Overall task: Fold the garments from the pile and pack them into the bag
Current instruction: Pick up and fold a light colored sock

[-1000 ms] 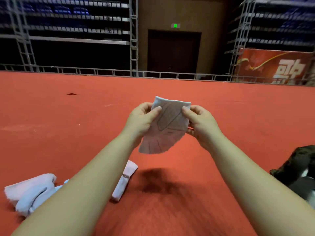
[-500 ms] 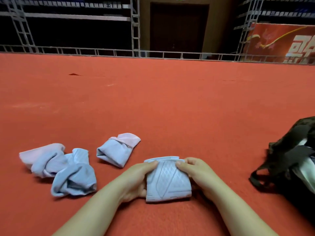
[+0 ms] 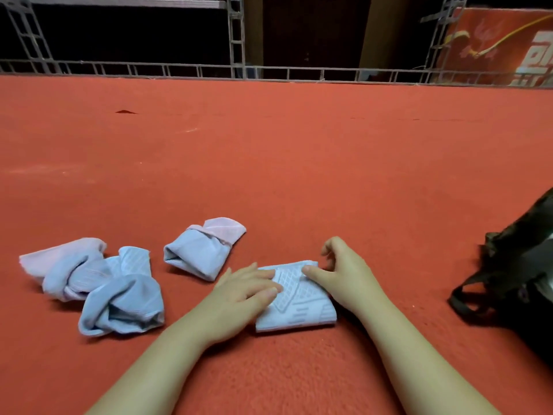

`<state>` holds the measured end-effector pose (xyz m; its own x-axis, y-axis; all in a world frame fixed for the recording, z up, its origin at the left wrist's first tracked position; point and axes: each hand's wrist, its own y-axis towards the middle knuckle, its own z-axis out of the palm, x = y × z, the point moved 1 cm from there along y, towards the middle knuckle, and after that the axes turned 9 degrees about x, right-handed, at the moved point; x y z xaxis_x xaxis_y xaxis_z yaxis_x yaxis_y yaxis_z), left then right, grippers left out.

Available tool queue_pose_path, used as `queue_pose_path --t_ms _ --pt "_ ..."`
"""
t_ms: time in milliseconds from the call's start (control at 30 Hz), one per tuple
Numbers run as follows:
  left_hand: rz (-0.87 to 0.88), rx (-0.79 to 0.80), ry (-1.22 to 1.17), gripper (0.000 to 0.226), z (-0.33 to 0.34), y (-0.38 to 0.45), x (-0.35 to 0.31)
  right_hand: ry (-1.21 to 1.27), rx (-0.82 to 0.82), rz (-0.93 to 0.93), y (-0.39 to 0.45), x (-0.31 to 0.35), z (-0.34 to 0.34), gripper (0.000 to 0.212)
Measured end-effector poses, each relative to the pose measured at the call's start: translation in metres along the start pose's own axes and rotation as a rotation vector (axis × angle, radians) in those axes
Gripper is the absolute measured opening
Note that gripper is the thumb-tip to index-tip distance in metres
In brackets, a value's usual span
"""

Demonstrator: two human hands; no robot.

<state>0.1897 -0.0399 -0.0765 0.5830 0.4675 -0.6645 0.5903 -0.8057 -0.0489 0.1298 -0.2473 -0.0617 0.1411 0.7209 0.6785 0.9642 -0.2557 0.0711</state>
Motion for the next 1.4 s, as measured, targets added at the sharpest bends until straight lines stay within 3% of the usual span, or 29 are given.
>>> queue_pose_path --t_ms 100,200,300,500,633,733,867,933,1033,1100,1233,1400 --pt "-0.081 0.068 0.153 0.069 0.004 0.004 0.005 -0.084 0.220 -0.294 -0.021 -0.001 -0.023 0.031" --pt "-0.092 0.049 0.157 0.076 0.004 0.006 0.003 -0.280 0.449 -0.386 -0.032 0.005 -0.022 0.039" --pt "-0.096 0.055 0.135 0.079 0.004 0.004 0.000 -0.411 0.456 -0.415 -0.030 0.008 -0.011 0.040" --pt "0.075 0.084 0.108 0.053 0.000 -0.001 -0.004 -0.347 0.339 -0.528 -0.030 0.008 -0.004 0.006" --pt "0.224 0.060 0.183 0.074 0.006 -0.006 -0.007 -0.018 0.358 -0.345 -0.036 0.011 -0.010 0.009" --pt "0.181 0.013 0.078 0.049 0.006 -0.003 -0.009 0.099 0.388 -0.286 -0.037 0.007 -0.016 0.003" --pt "0.072 -0.086 -0.213 0.035 0.005 -0.002 -0.010 0.139 0.459 -0.237 -0.033 -0.001 -0.024 0.024" --pt "0.020 -0.132 -0.371 0.020 0.004 -0.003 -0.012 0.233 0.484 -0.200 -0.032 -0.004 -0.025 0.021" --pt "-0.044 -0.237 -0.428 0.020 0.001 -0.002 -0.010 0.433 0.429 -0.151 -0.028 -0.006 -0.017 0.013" --pt "-0.087 -0.321 -0.371 0.013 0.001 0.001 -0.009 0.464 0.346 -0.091 -0.024 -0.007 -0.010 0.012" --pt "-0.139 -0.381 -0.117 0.008 0.002 0.010 -0.002 0.290 0.175 0.044 -0.016 -0.007 -0.001 0.013" --pt "-0.318 -0.283 0.225 0.059 0.006 0.022 0.010 0.035 0.163 0.156 -0.012 -0.005 0.004 0.027"
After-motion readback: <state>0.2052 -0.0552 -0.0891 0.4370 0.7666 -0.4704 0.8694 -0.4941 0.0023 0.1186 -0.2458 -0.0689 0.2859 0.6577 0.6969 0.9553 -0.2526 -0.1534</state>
